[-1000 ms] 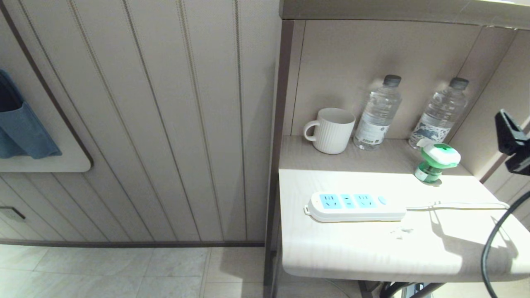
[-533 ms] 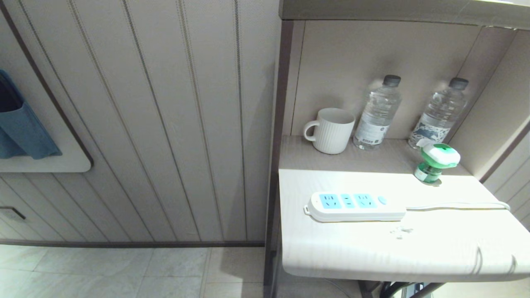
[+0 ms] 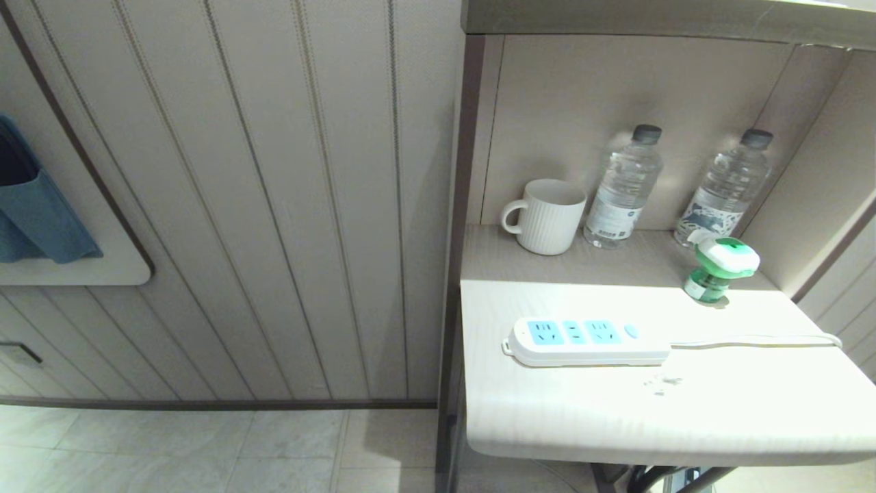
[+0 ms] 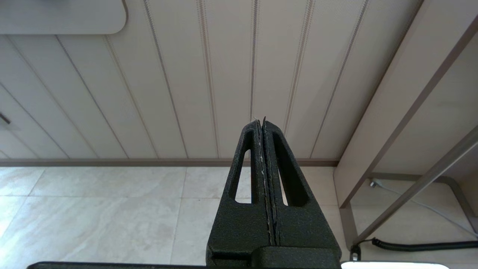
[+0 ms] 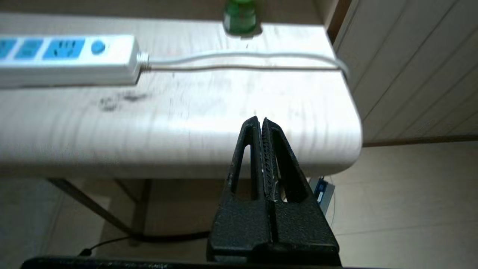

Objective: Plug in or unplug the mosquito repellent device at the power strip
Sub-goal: Pick up the mosquito repellent liquid

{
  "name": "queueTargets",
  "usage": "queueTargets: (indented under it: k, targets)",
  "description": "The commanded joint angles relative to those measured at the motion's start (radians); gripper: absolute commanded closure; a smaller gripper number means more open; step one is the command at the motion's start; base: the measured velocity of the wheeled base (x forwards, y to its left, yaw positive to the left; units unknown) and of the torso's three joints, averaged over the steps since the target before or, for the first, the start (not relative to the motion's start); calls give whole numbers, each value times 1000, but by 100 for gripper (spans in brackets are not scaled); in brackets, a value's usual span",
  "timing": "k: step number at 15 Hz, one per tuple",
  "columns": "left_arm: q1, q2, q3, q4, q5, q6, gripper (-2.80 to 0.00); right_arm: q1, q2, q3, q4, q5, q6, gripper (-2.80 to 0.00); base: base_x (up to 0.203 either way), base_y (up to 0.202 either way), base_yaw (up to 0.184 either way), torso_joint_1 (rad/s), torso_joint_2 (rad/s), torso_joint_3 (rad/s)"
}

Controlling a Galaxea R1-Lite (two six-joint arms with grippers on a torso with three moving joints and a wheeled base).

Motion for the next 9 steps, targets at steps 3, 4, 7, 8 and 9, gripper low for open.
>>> queueTargets:
  k: [3, 4, 7, 8, 9]
  targets:
    - [0, 1, 0, 0, 0, 0, 0, 70, -110, 232, -118, 20, -13, 0, 0, 0, 0, 0, 0, 0]
    - [0, 1, 0, 0, 0, 0, 0, 89, -118, 290, -191, 5, -20, 0, 0, 0, 0, 0, 0, 0]
    - [0, 0, 0, 0, 0, 0, 0, 132, -208, 356, -247, -36, -58, 0, 0, 0, 0, 0, 0, 0]
    - [0, 1, 0, 0, 0, 0, 0, 139, -253, 356, -212, -36, -62, 0, 0, 0, 0, 0, 0, 0]
    - [0, 0, 0, -1, 0, 0, 0, 148, -317, 356, -161, -36, -69, 0, 0, 0, 0, 0, 0, 0]
